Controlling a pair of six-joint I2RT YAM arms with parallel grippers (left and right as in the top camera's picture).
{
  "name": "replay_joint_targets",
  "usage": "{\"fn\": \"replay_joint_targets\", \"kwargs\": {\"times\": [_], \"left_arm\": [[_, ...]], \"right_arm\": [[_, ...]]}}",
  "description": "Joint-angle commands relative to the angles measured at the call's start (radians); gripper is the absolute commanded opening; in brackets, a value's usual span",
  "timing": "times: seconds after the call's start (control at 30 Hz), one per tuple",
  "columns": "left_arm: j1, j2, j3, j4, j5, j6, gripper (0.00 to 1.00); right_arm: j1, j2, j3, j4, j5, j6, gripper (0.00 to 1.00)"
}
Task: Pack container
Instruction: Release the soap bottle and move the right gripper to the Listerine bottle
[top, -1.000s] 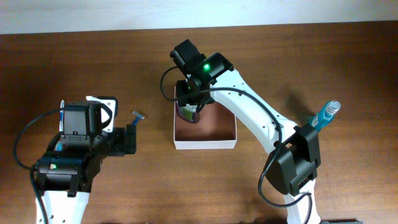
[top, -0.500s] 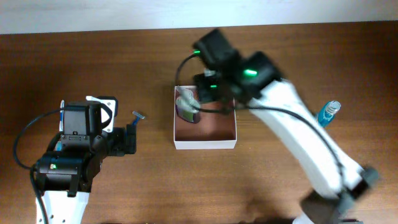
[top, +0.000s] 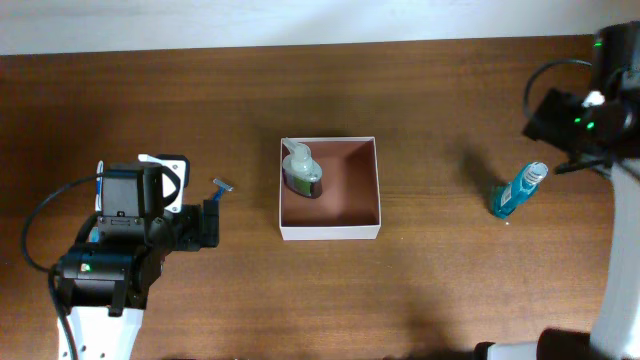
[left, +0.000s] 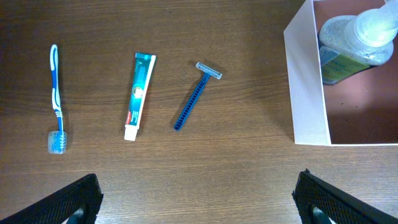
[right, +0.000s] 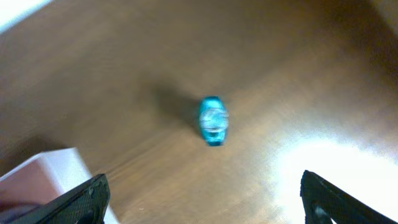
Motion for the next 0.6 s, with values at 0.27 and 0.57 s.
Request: {"fn": "replay_joint_targets", "kwargs": {"times": [0.27, 0.57], "left_arm": [[0.002, 0.003, 0.021, -0.011, 0.011, -0.006, 1.0], [0.002, 0.003, 0.021, -0.019, 0.011, -0.006, 1.0]], "right_arm": [[-0.126, 0.22, -0.187, 0.072, -0.1, -0.108, 0.91], [-0.126, 0.285, -0.302, 0.156, -0.112, -0.109, 0.9]]}}
